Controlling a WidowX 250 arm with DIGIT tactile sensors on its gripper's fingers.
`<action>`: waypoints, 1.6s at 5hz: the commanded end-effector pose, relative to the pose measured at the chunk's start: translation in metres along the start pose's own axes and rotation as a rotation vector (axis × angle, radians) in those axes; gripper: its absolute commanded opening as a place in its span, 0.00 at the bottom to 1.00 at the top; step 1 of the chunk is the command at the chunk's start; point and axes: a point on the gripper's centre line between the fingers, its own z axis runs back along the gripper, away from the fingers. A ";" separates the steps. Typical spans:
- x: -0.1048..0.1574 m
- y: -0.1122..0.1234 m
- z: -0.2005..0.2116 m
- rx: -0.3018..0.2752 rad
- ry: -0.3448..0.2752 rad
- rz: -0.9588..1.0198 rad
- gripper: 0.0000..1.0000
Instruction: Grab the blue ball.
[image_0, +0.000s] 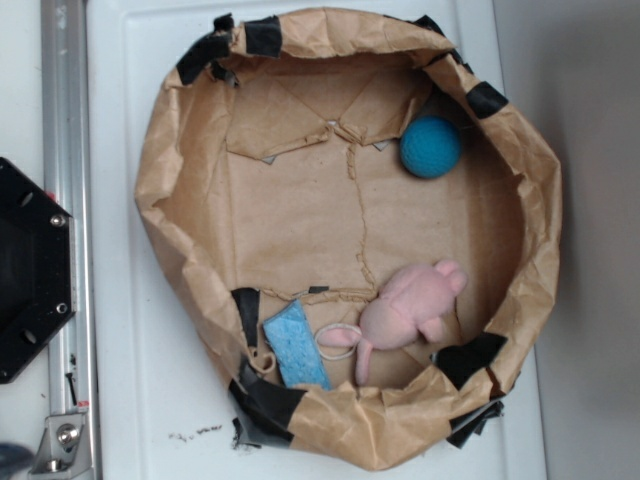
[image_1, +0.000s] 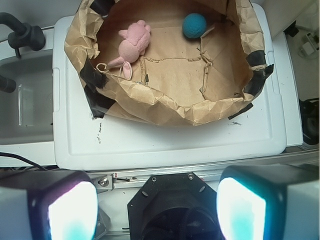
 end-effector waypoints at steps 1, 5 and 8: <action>0.000 0.000 0.000 0.000 0.000 0.000 1.00; 0.125 0.053 -0.122 -0.054 -0.486 0.475 1.00; 0.178 0.096 -0.182 0.074 -0.529 0.533 1.00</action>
